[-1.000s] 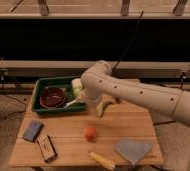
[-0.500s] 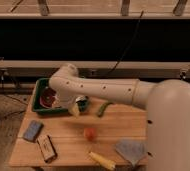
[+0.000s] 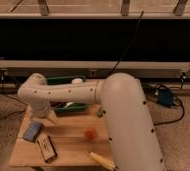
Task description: Place sponge in table surface
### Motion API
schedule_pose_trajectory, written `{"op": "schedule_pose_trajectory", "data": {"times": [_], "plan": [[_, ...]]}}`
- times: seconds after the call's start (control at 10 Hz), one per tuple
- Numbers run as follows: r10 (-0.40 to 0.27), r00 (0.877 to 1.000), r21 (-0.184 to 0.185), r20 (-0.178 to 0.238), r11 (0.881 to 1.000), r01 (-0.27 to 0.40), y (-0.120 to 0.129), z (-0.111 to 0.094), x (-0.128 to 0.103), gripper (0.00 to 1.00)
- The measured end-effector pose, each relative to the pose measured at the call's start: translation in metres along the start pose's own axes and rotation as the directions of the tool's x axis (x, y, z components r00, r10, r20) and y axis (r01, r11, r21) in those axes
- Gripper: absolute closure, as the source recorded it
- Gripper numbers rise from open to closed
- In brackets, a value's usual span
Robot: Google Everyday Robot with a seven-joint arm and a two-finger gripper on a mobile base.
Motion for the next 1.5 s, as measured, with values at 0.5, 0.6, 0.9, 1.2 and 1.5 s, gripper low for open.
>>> {"op": "schedule_pose_trajectory", "data": {"times": [0.5,0.6,0.9,1.2,1.5], "plan": [[-0.083,0.995,-0.05,0.048,0.995,0.085,-0.04,0.047,-0.024,0.2],[-0.085,0.995,-0.055,0.052,0.995,0.088,-0.043,0.048,-0.024,0.2],[-0.087,0.995,-0.065,0.058,0.994,0.09,-0.049,0.049,-0.018,0.2],[-0.095,0.994,-0.083,0.058,0.992,0.1,-0.051,0.05,-0.015,0.43],[-0.102,0.993,-0.094,0.062,0.99,0.107,-0.05,0.049,-0.013,0.74]]}}
